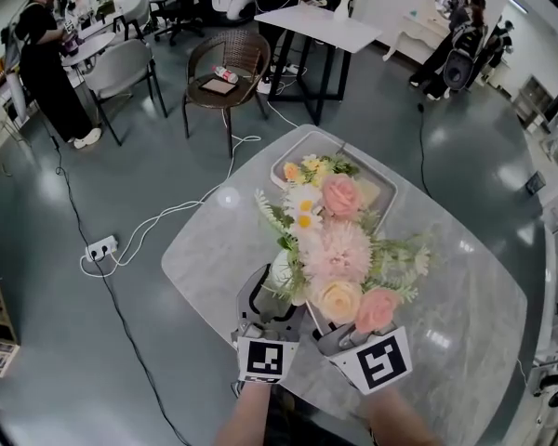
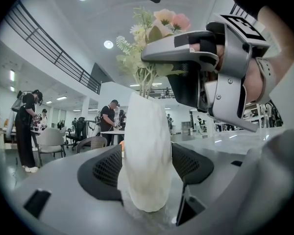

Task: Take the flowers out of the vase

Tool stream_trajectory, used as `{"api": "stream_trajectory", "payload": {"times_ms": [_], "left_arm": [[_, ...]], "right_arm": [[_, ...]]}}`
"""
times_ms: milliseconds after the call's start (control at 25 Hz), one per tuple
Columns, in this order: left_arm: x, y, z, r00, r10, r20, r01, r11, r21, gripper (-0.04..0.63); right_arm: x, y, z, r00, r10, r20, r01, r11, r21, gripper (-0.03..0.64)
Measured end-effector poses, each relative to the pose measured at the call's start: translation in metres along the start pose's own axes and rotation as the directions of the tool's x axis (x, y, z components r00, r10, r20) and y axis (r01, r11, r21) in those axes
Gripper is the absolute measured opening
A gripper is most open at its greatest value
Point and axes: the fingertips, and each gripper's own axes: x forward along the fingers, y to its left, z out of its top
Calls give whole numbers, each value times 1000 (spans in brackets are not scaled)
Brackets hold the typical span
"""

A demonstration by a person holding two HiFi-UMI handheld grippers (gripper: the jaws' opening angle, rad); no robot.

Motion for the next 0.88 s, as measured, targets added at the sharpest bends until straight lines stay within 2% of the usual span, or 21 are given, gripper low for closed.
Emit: {"api": "stream_trajectory", "payload": {"times_ms": [880], "left_arm": [[-6,-1,18,1000,-2,19,2,1000,11,313]], "right_arm": [[-2,-18,27,999,-30,34,30,1000,8,144]]}}
